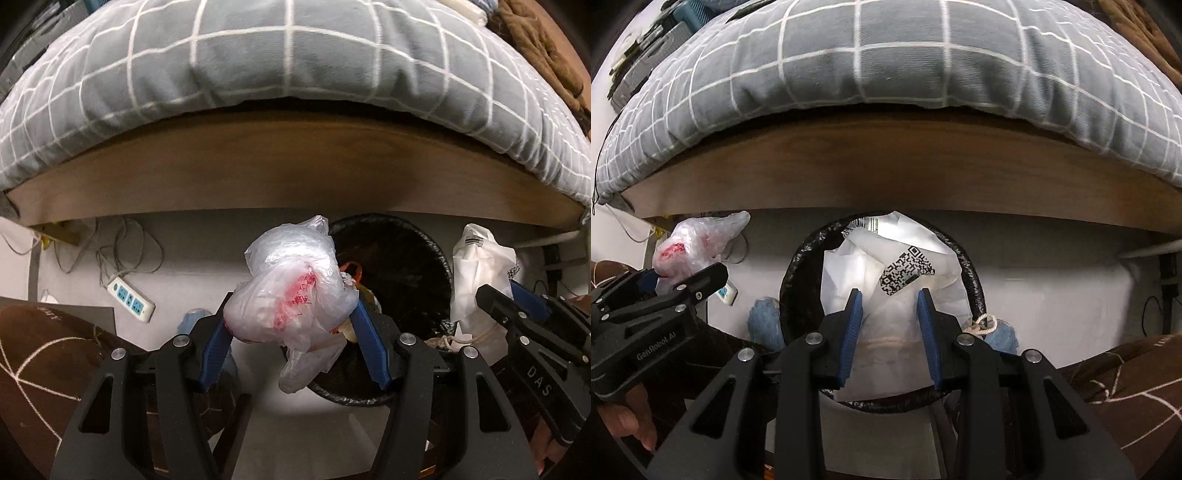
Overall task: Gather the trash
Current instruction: 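Carry both held plastic bags over the black trash bin, then open the right tool to drop the white bag into the bin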
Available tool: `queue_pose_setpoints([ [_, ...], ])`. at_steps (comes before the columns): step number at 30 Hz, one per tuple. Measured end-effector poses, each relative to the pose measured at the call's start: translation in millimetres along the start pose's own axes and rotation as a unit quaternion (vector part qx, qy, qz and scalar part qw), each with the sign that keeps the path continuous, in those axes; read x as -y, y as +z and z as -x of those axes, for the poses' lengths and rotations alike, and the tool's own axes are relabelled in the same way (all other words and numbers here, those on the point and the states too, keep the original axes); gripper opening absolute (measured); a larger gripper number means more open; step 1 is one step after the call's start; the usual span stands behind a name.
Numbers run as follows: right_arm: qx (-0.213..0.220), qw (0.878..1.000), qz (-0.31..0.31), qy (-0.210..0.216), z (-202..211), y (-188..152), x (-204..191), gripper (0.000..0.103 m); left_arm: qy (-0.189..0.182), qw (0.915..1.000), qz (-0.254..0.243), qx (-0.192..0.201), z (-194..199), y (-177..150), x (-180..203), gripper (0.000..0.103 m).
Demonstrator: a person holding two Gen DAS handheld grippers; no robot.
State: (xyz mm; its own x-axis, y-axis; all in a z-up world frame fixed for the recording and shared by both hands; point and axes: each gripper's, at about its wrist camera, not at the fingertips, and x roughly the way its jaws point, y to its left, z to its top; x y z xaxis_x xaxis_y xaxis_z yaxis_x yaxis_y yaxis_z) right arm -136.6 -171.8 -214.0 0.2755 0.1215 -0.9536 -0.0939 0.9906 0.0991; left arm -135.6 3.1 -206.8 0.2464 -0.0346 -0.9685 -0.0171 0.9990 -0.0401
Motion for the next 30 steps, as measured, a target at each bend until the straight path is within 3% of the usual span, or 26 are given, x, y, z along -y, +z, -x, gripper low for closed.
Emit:
queue_pose_setpoints([
  [4, 0.005, 1.000, 0.009, -0.008, -2, 3, -6, 0.038, 0.001, 1.0000, 0.000, 0.001, 1, 1, -1, 0.060],
  [11, 0.027, 0.999, -0.014, -0.026, 12, 2, 21, 0.070, -0.006, 0.9998, -0.019, 0.007, 5, 9, 20, 0.060],
  [14, 0.036, 0.998, -0.029, -0.041, 19, 0, 43, 0.078, -0.013, 0.9992, -0.039, 0.006, 4, 11, 41, 0.060],
  [23, 0.044, 0.993, -0.078, -0.076, 31, -12, 102, 0.093, -0.030, 0.9950, -0.095, 0.000, -3, 7, 100, 0.060],
  [30, 0.048, 0.989, -0.112, -0.088, 35, -15, 126, 0.094, -0.039, 0.9926, -0.115, -0.001, -6, 5, 123, 0.061],
])
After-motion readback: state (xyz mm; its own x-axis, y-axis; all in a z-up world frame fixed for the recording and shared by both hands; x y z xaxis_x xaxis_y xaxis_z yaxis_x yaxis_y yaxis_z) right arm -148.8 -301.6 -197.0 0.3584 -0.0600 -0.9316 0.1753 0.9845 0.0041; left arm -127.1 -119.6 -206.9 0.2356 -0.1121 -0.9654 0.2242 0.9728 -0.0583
